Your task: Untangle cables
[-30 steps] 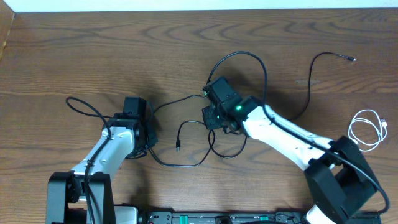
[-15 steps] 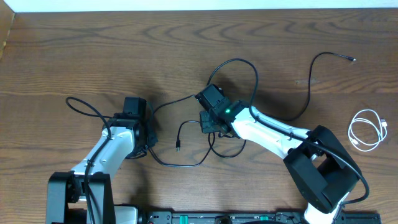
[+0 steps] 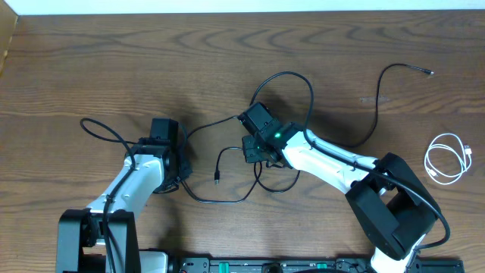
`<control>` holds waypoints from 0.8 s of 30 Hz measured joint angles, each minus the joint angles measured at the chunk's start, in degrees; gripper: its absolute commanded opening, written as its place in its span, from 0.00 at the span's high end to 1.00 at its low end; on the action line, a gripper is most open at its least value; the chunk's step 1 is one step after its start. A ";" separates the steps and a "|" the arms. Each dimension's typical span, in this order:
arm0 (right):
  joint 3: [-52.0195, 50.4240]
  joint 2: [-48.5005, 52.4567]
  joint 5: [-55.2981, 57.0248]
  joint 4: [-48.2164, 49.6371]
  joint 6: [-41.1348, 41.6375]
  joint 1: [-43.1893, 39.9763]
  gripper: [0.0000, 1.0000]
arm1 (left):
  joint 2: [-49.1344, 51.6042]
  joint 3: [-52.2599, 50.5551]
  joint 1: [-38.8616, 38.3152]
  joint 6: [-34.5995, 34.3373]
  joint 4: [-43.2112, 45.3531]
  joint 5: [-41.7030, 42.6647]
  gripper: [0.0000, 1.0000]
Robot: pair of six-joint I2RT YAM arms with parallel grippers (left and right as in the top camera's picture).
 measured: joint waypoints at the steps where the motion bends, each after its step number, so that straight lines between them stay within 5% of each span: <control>1: 0.00 0.00 -0.09 0.04 -0.04 0.00 0.99 | 0.00 0.00 0.00 0.00 0.00 0.00 0.71; 13: -0.02 -0.48 -0.15 0.33 -0.04 0.00 0.99 | 0.00 0.00 0.00 0.00 0.00 0.00 0.70; 16: 0.00 -1.18 -0.15 0.33 -0.04 0.00 0.99 | 0.00 0.00 0.02 0.02 -0.02 -0.20 0.61; 24: 0.00 -1.64 -0.28 0.17 -0.61 0.00 0.64 | 0.00 0.00 0.07 -0.42 0.00 -0.48 0.61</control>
